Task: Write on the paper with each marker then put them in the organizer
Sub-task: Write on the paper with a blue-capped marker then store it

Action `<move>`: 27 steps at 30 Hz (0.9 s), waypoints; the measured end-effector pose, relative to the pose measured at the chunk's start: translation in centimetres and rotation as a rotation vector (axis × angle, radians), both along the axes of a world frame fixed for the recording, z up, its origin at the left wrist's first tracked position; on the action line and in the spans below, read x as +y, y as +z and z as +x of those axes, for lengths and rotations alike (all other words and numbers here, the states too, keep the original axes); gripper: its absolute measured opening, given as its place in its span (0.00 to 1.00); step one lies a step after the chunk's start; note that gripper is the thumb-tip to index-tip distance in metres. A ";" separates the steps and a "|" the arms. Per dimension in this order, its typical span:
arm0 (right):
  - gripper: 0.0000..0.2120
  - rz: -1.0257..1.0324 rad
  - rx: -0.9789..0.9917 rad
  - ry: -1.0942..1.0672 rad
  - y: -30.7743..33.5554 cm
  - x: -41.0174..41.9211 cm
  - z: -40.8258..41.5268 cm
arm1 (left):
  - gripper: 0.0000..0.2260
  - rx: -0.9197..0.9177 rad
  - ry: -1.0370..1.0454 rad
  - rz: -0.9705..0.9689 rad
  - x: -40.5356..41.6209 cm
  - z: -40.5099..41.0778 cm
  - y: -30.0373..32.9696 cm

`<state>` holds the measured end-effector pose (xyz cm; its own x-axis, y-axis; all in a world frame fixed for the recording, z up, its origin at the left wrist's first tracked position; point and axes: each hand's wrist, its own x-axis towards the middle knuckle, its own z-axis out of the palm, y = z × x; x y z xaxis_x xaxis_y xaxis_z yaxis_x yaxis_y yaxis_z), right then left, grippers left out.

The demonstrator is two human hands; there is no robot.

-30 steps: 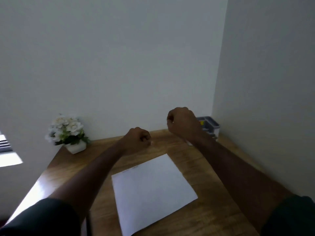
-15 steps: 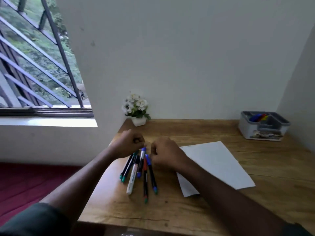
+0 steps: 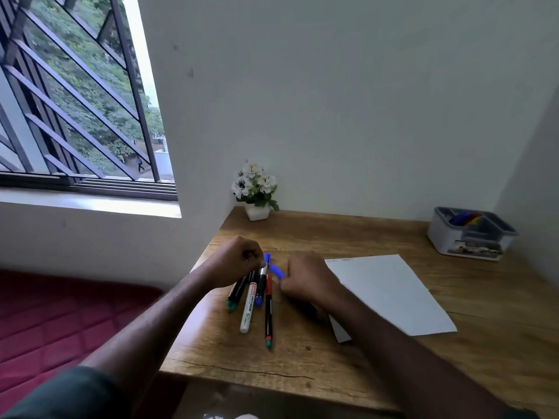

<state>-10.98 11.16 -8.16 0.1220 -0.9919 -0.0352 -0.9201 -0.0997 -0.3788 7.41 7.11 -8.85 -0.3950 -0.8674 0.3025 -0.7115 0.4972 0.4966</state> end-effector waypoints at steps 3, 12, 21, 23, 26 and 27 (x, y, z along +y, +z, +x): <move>0.06 -0.047 -0.143 -0.012 1.1 -0.1 -1.3 | 0.05 0.082 -0.025 -0.011 0.3 -0.7 0.5; 0.15 -0.221 -0.189 0.126 1.2 -0.8 -6.9 | 0.11 0.265 -0.186 -0.022 -1.5 -6.3 0.9; 0.14 -0.409 0.123 0.116 -1.3 -2.2 -11.9 | 0.03 0.137 -0.353 -0.017 -4.3 -10.6 1.4; 0.21 -0.446 0.139 0.095 -1.3 -2.6 -12.9 | 0.03 0.161 -0.380 0.006 -5.1 -11.2 1.6; 0.18 -0.461 0.047 0.033 -1.3 -2.4 -14.3 | 0.04 0.136 -0.371 0.025 -6.2 -11.9 1.1; 0.17 -0.462 -0.030 0.014 -1.4 -2.3 -15.0 | 0.04 0.140 -0.350 0.045 -6.5 -12.0 0.8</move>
